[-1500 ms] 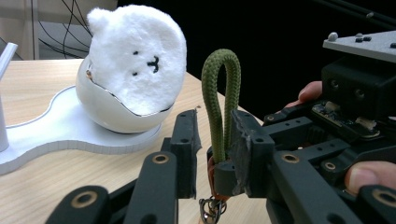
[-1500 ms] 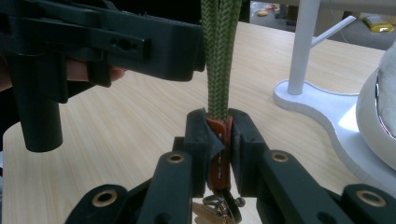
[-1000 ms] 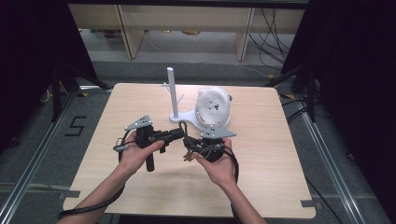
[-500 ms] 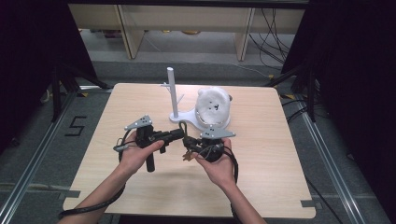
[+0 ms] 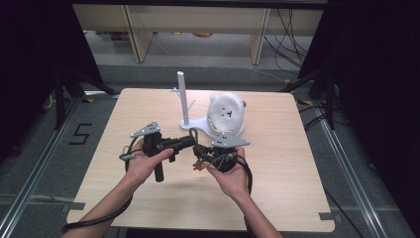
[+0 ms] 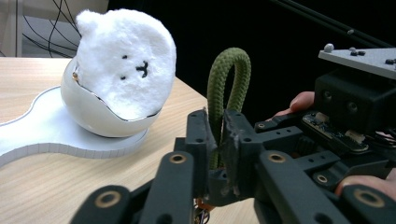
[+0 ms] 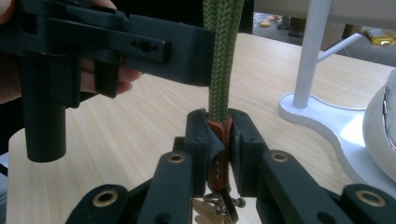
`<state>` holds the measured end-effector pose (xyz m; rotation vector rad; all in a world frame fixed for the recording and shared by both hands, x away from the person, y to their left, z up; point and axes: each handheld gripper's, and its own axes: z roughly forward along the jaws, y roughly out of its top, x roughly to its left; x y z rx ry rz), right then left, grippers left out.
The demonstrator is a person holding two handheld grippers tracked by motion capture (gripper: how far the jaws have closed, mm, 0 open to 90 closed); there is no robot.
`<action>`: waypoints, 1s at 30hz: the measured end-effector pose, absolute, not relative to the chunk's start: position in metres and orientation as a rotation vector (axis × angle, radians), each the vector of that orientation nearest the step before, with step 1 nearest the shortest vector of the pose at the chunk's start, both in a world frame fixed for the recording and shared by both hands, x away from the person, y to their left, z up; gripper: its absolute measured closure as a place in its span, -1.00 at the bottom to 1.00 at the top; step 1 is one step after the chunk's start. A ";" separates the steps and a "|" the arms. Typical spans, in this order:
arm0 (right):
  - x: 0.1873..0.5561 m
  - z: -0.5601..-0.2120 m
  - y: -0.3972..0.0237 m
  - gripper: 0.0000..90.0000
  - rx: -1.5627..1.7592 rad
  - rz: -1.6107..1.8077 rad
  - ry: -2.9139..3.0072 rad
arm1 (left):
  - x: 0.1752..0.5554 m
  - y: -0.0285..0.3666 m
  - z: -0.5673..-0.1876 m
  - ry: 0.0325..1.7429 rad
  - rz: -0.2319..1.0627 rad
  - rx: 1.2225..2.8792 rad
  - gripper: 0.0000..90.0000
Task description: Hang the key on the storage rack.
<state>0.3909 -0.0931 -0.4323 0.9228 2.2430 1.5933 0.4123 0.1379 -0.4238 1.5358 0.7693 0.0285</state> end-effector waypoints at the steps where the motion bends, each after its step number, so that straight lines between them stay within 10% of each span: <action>1: 0.391 -0.432 -0.093 0.77 0.926 1.590 2.245 | 0.413 0.138 -0.424 0.771 0.030 1.536 0.76; 30: 0.391 -0.439 -0.103 0.35 0.993 1.568 2.233 | 0.418 0.153 -0.416 0.802 0.227 1.598 0.88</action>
